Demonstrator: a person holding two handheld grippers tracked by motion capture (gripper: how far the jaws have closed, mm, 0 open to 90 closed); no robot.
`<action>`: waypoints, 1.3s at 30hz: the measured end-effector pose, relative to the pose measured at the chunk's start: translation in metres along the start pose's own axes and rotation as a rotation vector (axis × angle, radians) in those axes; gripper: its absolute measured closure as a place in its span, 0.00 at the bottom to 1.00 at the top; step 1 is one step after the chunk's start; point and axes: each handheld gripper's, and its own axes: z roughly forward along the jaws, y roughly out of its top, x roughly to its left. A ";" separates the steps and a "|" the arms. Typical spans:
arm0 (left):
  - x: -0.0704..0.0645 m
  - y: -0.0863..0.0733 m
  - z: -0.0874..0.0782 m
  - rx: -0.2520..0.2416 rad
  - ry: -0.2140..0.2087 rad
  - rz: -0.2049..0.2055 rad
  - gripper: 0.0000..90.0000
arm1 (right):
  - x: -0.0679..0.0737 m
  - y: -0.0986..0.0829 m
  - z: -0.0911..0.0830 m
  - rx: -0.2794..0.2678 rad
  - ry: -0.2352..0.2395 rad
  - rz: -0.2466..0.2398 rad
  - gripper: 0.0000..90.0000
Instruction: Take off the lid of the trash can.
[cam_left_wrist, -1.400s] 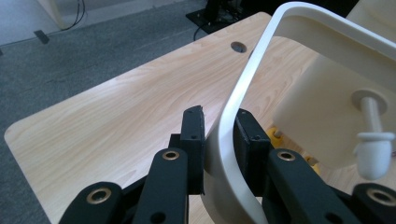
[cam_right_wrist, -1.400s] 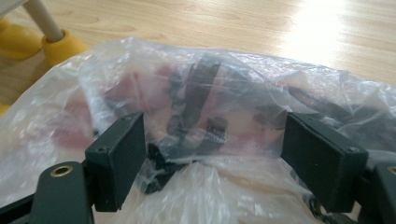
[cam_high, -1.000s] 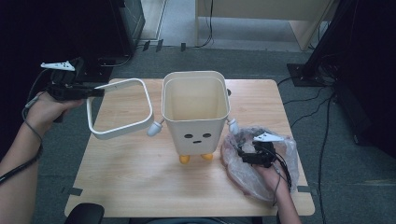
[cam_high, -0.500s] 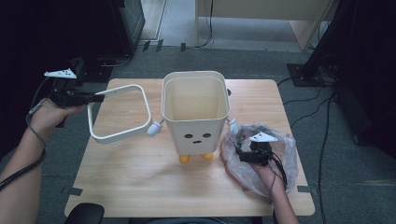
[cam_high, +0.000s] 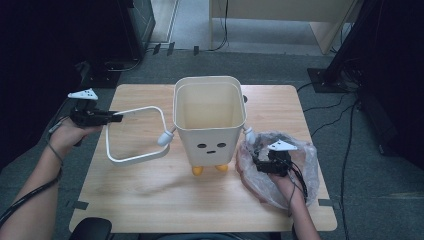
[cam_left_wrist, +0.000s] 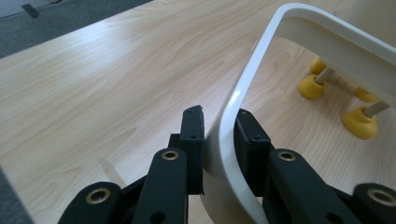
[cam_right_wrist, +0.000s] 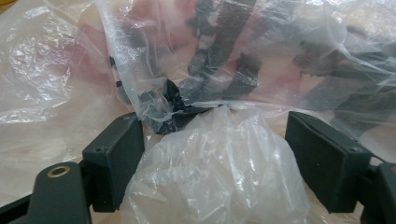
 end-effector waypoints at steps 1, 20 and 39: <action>-0.001 -0.002 0.003 0.000 -0.007 -0.001 0.85 | 0.000 0.000 0.000 0.000 -0.001 -0.001 0.23; -0.013 -0.039 0.058 0.015 -0.041 -0.011 0.84 | -0.002 0.002 0.002 -0.004 -0.013 0.016 0.25; -0.023 -0.056 0.089 0.005 -0.041 -0.015 0.84 | -0.002 0.003 0.003 -0.001 -0.017 0.019 0.23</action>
